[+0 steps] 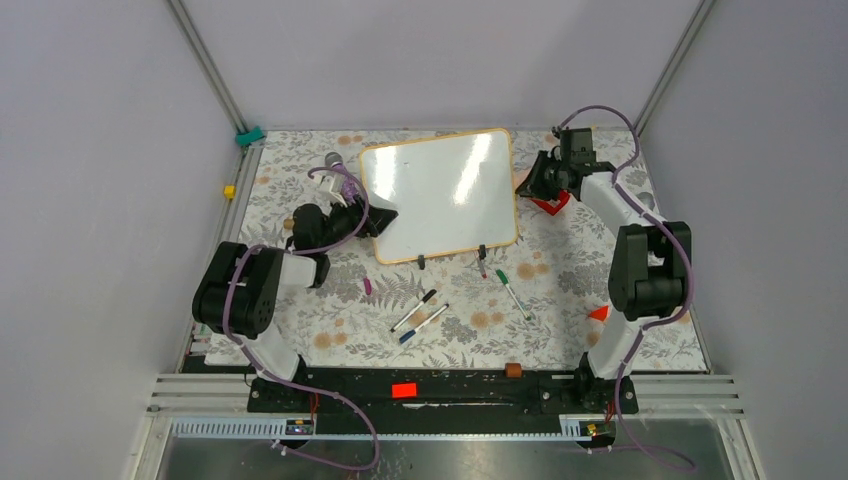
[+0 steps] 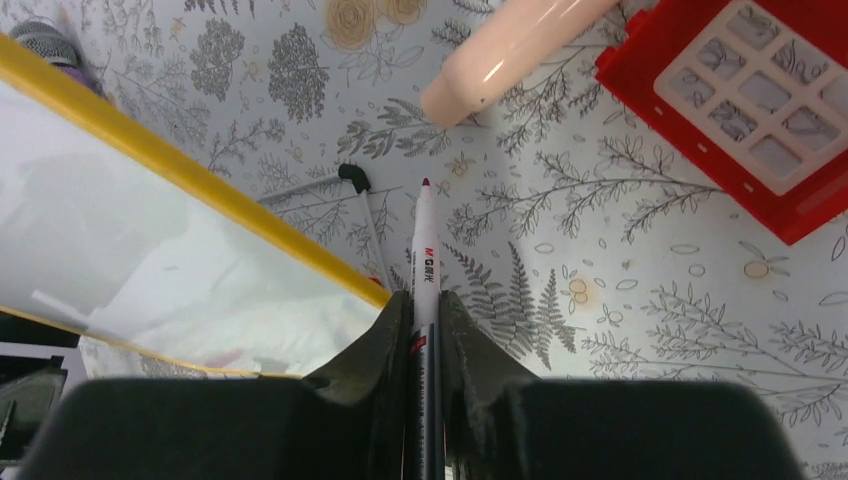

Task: Write a sentence on the whiteboard
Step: Move the whiteboard to the center of the board.

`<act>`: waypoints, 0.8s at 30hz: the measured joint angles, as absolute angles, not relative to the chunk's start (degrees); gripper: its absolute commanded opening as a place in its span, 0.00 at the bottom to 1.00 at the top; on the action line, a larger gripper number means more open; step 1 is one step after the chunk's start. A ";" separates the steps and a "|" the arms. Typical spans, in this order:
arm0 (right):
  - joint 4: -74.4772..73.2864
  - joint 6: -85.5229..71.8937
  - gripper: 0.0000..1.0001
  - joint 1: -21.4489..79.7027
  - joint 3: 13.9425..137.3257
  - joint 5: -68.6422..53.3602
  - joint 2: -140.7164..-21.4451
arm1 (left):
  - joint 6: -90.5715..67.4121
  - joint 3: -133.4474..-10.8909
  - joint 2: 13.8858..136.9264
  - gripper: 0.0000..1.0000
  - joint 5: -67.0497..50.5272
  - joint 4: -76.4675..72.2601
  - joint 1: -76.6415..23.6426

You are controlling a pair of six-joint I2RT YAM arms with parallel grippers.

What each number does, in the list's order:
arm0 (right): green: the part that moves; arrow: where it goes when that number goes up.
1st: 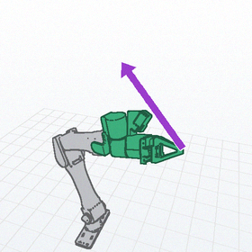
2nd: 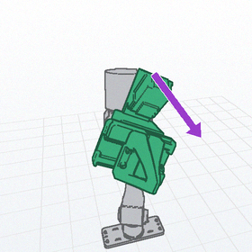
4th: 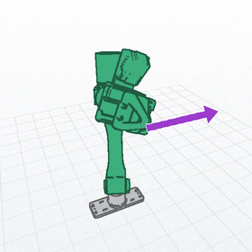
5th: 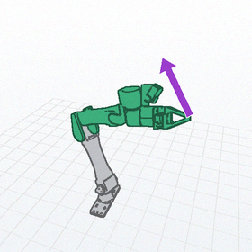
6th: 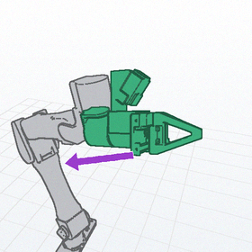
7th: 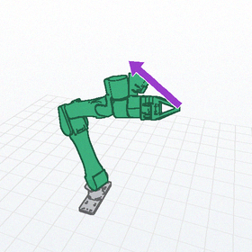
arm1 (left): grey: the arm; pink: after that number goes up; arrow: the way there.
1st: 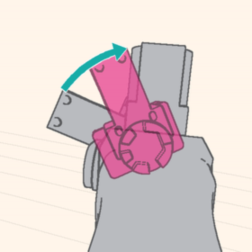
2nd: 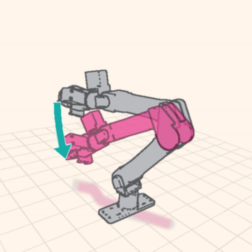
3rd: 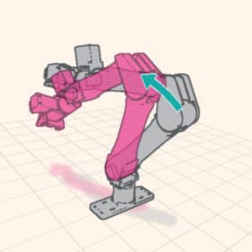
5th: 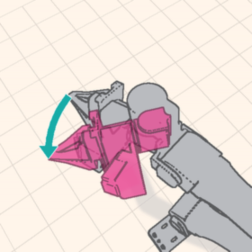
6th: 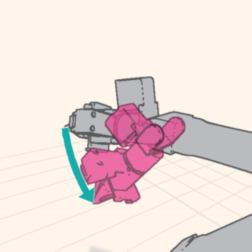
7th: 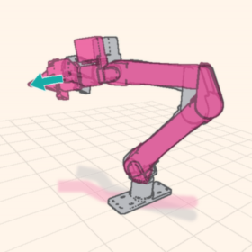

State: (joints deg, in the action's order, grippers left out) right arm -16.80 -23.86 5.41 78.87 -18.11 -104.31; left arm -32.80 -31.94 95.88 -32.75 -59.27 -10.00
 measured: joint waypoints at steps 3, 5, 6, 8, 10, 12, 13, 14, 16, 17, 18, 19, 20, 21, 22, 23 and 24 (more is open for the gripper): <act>-16.62 -23.97 0.00 5.34 76.40 -19.18 -102.45 | -33.63 -32.82 97.49 0.67 -33.93 -60.23 -9.89; -16.40 -24.01 0.00 5.41 74.94 -19.53 -101.08 | -34.17 -33.32 98.35 0.66 -34.57 -60.55 -9.82; -16.27 -24.01 0.00 5.39 74.37 -19.51 -100.49 | -34.37 -33.41 98.56 0.66 -34.79 -60.71 -9.78; -15.94 -24.01 0.00 5.34 73.38 -19.49 -99.48 | -34.61 -33.43 98.80 0.64 -35.16 -61.01 -9.67; -15.81 -24.01 0.00 5.34 72.34 -19.46 -98.45 | -34.81 -33.43 98.87 0.64 -35.51 -61.14 -9.63; -15.77 -24.01 0.00 5.34 71.40 -19.46 -97.41 | -34.81 -33.50 99.18 0.63 -35.86 -61.32 -9.67; -15.70 -24.01 0.00 5.34 70.89 -19.46 -96.82 | -34.76 -33.82 99.46 0.63 -36.03 -60.99 -9.78; -15.68 -24.01 0.00 5.34 70.46 -19.46 -96.25 | -34.57 -34.50 99.79 0.63 -36.16 -60.34 -9.96; -15.51 -23.99 0.00 5.26 69.63 -19.42 -95.29 | -33.98 -36.12 100.29 0.63 -36.25 -58.50 -10.70; -15.49 -23.99 0.00 5.23 69.17 -19.38 -94.78 | -33.58 -36.75 100.36 0.63 -36.27 -57.52 -11.16; -15.46 -23.97 0.00 5.17 68.60 -19.31 -94.19 | -33.08 -37.21 100.36 0.63 -36.29 -56.64 -11.73; -15.53 -23.94 0.00 5.15 68.07 -19.22 -93.60 | -32.86 -37.45 100.36 0.63 -36.36 -56.12 -12.16; -15.53 -23.94 0.00 5.15 67.61 -19.18 -93.08 | -32.60 -37.63 100.36 0.63 -36.40 -55.72 -12.60; -15.57 -23.92 0.00 5.15 67.22 -19.05 -92.53 | -32.60 -37.65 100.36 0.63 -36.45 -55.68 -12.93; -15.59 -23.90 0.00 5.15 67.00 -19.00 -92.14 | -32.64 -37.67 100.36 0.63 -36.58 -55.66 -13.21; -15.64 -23.86 0.00 5.15 66.87 -18.98 -91.83 | -32.71 -37.67 100.36 0.63 -36.73 -55.64 -13.50; -15.81 -23.83 0.00 5.15 66.85 -18.94 -91.61 | -32.86 -37.67 100.36 0.63 -36.86 -55.64 -13.65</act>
State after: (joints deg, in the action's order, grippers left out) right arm -15.81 -23.83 5.15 66.85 -18.94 -91.61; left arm -32.86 -37.67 100.36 -36.86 -55.64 -13.65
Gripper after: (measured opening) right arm 0.174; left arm 0.635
